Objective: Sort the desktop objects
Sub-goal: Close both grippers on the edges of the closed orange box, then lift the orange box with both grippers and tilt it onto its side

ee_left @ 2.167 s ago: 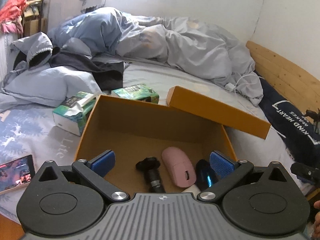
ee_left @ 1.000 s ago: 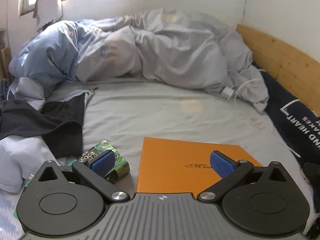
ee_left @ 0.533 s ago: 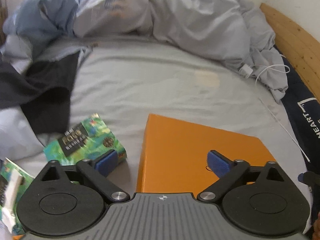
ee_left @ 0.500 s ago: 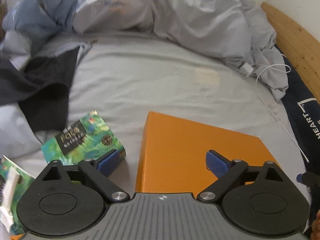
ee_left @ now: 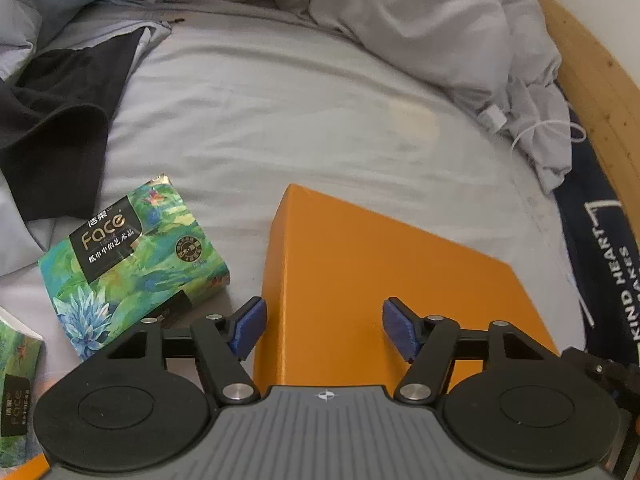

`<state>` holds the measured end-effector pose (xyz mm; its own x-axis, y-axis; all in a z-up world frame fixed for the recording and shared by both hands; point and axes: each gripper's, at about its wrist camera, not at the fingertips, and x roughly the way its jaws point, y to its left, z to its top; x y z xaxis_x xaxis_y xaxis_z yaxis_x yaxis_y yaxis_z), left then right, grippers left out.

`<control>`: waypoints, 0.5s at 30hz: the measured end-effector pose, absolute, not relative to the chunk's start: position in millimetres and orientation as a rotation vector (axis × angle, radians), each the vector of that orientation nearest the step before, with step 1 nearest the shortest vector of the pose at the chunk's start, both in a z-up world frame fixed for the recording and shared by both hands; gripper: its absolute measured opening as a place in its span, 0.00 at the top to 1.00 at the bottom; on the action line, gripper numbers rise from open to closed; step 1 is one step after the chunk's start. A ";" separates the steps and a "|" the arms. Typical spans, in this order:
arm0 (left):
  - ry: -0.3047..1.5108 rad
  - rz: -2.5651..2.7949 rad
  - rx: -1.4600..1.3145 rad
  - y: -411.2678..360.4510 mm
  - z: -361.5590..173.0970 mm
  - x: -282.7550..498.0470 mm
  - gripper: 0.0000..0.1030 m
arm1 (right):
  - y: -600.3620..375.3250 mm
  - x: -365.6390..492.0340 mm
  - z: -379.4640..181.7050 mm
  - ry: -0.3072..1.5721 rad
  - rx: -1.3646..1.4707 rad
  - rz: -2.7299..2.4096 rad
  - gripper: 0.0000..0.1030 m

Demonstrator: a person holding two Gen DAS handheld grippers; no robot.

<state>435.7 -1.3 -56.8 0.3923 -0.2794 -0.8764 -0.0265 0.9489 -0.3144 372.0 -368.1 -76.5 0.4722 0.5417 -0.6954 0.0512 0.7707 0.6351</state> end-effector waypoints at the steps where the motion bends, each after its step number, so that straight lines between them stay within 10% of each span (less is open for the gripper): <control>1: 1.170 -0.163 -0.294 -1.5 -58.6 436.5 0.32 | -368.0 372.1 -77.7 1.056 0.637 0.320 0.23; 15: 1.190 -0.196 -0.279 -5.8 -62.2 439.4 0.28 | -370.0 375.4 -81.0 1.070 0.583 0.346 0.32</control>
<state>439.4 -5.8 -62.2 0.3610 -0.2959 -0.8844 0.0040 0.9488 -0.3158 375.4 -370.0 -81.0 0.4476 0.5327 -0.7183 0.0119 0.7996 0.6004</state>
